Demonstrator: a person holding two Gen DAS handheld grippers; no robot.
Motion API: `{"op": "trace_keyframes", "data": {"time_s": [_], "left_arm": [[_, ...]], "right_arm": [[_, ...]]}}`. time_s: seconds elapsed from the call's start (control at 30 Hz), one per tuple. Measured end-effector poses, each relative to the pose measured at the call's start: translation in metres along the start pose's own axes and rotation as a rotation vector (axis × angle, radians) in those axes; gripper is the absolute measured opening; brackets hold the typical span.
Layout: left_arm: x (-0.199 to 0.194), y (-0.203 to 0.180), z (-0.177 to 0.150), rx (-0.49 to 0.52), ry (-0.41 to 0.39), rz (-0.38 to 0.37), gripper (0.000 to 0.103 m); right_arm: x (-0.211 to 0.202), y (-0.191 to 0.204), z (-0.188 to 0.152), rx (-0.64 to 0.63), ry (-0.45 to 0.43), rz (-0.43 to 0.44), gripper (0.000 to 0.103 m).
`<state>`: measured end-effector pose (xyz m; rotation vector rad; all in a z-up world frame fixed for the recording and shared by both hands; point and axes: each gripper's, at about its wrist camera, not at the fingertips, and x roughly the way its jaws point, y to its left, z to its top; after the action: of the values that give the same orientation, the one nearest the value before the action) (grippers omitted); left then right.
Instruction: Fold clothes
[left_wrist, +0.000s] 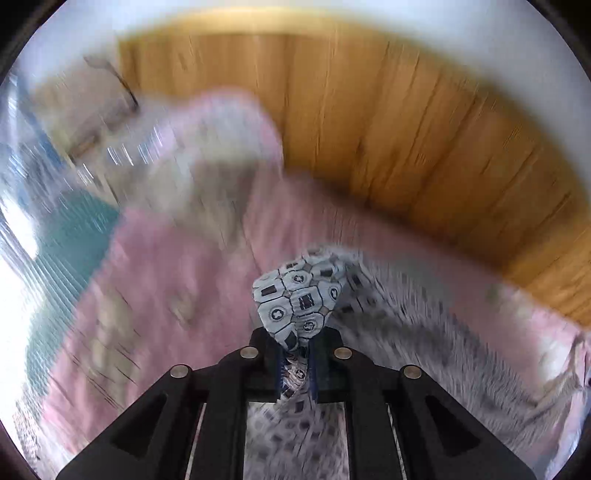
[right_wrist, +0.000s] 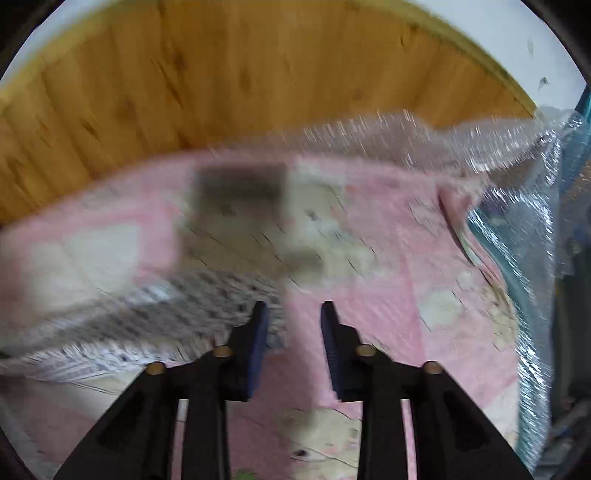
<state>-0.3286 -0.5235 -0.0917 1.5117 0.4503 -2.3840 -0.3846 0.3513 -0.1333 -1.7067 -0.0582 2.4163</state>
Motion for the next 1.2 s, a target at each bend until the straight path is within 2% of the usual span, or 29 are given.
{"op": "trace_keyframes", "data": {"time_s": [0.03,0.1,0.17,0.2,0.3,0.37,0.4,0.5,0.53,0.57,0.6,0.7,0.8,0.87,0.93,1.03,1.1,1.13,1.2], "left_arm": [[0.005,0.002,-0.005,-0.007,0.028,-0.001,0.011],[0.011,0.007,-0.016,-0.023,0.066,-0.012,0.012],[0.008,0.013,-0.024,-0.036,0.071,-0.031,0.017],[0.005,0.016,-0.027,-0.045,0.074,-0.041,0.019],[-0.007,0.03,-0.033,-0.088,0.074,-0.051,0.028],[-0.017,0.04,-0.037,-0.118,0.065,-0.054,0.037],[-0.022,0.048,-0.038,-0.141,0.062,-0.062,0.04],[-0.031,0.07,-0.041,-0.21,0.077,-0.128,0.04],[-0.034,0.074,-0.043,-0.221,0.082,-0.134,0.04],[-0.036,0.077,-0.046,-0.229,0.087,-0.137,0.04],[-0.038,0.08,-0.05,-0.236,0.093,-0.139,0.04],[-0.045,0.086,-0.057,-0.243,0.103,-0.145,0.04],[-0.057,0.093,-0.067,-0.249,0.1,-0.163,0.04],[-0.068,0.098,-0.079,-0.257,0.098,-0.176,0.04],[-0.073,0.103,-0.096,-0.265,0.105,-0.184,0.04],[-0.071,0.109,-0.125,-0.261,0.153,-0.189,0.04],[-0.067,0.113,-0.147,-0.258,0.192,-0.179,0.04],[-0.067,0.115,-0.157,-0.258,0.21,-0.176,0.04],[-0.073,0.121,-0.177,-0.263,0.231,-0.166,0.04]], "right_arm": [[0.006,-0.001,-0.002,0.017,0.037,0.004,0.031],[0.001,-0.003,-0.007,0.099,0.04,0.107,0.036],[-0.008,-0.005,-0.012,0.199,0.04,0.185,0.054],[-0.012,-0.005,-0.015,0.248,0.04,0.224,0.056],[-0.016,-0.006,-0.026,0.41,0.073,0.3,0.057],[-0.015,-0.011,-0.037,0.49,0.098,0.31,0.058],[-0.01,-0.012,-0.042,0.512,0.111,0.31,0.058],[0.02,-0.007,-0.047,0.523,0.172,0.307,0.057],[0.027,-0.005,-0.047,0.521,0.189,0.31,0.04],[0.03,-0.002,-0.045,0.511,0.182,0.318,0.016],[0.024,0.002,-0.039,0.49,0.149,0.328,0.006],[-0.019,0.014,-0.017,0.414,-0.012,0.383,0.004],[-0.099,0.005,-0.008,0.396,-0.233,0.479,0.003],[-0.135,-0.004,-0.017,0.374,-0.275,0.468,0.003],[-0.133,-0.01,-0.037,0.331,-0.205,0.393,0.003],[-0.078,-0.01,-0.075,0.253,-0.005,0.273,0.006],[-0.03,-0.009,-0.106,0.186,0.16,0.209,0.016],[-0.018,-0.01,-0.117,0.168,0.202,0.189,0.021],[-0.027,-0.019,-0.122,0.176,0.176,0.188,0.026]]}}
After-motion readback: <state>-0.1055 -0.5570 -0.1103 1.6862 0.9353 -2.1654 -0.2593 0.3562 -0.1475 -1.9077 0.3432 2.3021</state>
